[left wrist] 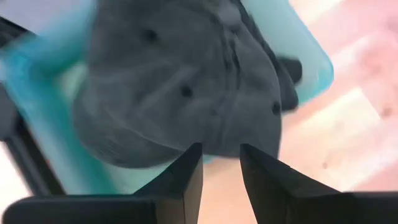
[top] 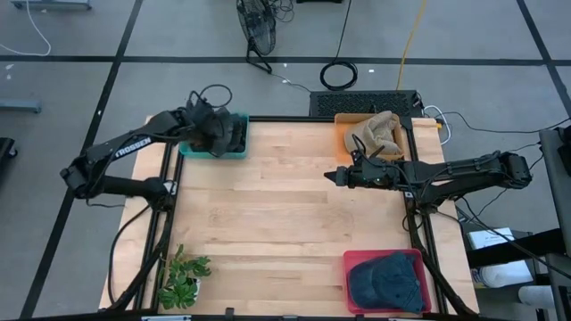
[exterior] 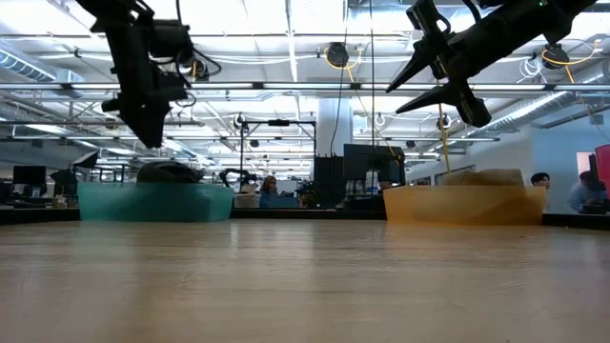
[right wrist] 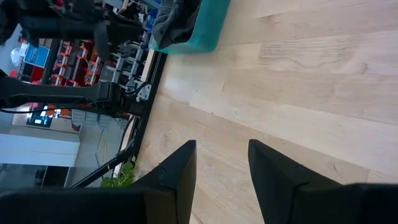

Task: Pick & Place hat
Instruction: Put the black cap into the green bin

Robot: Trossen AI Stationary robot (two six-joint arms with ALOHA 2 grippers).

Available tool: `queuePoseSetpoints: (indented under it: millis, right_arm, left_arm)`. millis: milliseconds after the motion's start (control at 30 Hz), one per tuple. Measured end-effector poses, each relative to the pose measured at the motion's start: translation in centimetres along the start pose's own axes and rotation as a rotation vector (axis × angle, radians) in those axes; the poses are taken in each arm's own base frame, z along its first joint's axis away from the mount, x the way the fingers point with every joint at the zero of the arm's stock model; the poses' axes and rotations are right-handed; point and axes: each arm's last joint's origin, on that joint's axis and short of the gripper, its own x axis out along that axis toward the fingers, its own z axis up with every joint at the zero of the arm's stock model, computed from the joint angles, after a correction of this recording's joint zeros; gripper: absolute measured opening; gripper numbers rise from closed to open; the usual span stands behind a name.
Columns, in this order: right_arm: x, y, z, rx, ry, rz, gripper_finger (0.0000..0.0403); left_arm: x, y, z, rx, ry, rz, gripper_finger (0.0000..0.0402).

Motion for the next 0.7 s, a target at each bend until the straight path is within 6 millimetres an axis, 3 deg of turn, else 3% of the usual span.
queuePoseSetpoints:
  millis: [700]
  right_arm:
    - [0.0, 0.0, 0.0, 0.0, -0.001, -0.002, 0.0128]
  left_arm:
    - [7.9, -1.0, 0.6, 0.049, 0.169, 0.045, 0.0117]
